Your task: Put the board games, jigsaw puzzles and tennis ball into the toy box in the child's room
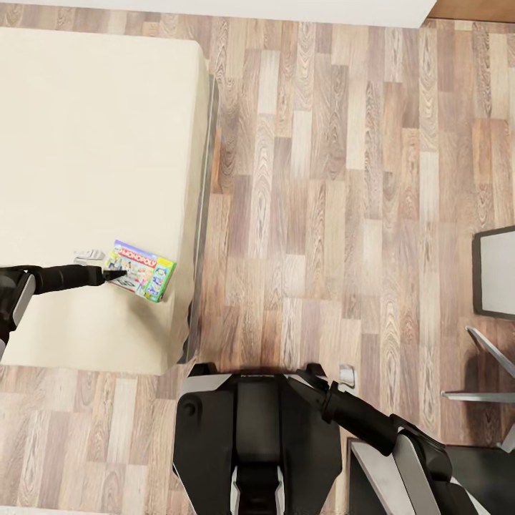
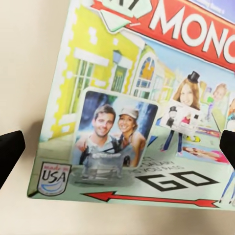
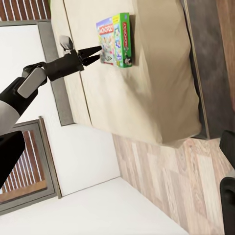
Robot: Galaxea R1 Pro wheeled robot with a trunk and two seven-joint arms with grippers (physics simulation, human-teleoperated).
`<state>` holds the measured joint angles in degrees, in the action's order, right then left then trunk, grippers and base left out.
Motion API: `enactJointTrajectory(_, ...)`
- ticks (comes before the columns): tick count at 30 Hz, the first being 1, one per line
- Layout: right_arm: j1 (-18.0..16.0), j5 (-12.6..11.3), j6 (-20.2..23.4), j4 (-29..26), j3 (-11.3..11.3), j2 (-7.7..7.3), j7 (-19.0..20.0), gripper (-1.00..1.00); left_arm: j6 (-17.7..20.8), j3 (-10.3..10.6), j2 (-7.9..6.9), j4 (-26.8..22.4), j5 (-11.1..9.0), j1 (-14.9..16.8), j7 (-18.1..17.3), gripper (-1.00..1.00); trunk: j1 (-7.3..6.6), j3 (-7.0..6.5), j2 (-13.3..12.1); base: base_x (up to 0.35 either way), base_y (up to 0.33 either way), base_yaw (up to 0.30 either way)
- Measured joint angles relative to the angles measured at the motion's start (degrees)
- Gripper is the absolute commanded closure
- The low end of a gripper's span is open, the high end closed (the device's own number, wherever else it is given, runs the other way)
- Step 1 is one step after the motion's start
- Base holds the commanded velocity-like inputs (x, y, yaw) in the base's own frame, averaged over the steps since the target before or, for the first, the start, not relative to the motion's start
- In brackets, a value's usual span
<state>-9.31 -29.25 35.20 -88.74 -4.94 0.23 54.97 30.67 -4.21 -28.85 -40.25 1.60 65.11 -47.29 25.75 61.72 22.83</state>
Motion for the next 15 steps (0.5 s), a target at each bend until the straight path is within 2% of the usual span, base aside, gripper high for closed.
enactJointTrajectory(15, 0.0, 0.0, 0.0, 0.0, 0.0, 0.0, 0.0, -1.0, -0.1, 0.1, -0.08, 0.0, 0.0, 0.0, 0.0, -1.0, 0.0, 0.52, 0.0, 0.0, 0.0, 0.0)
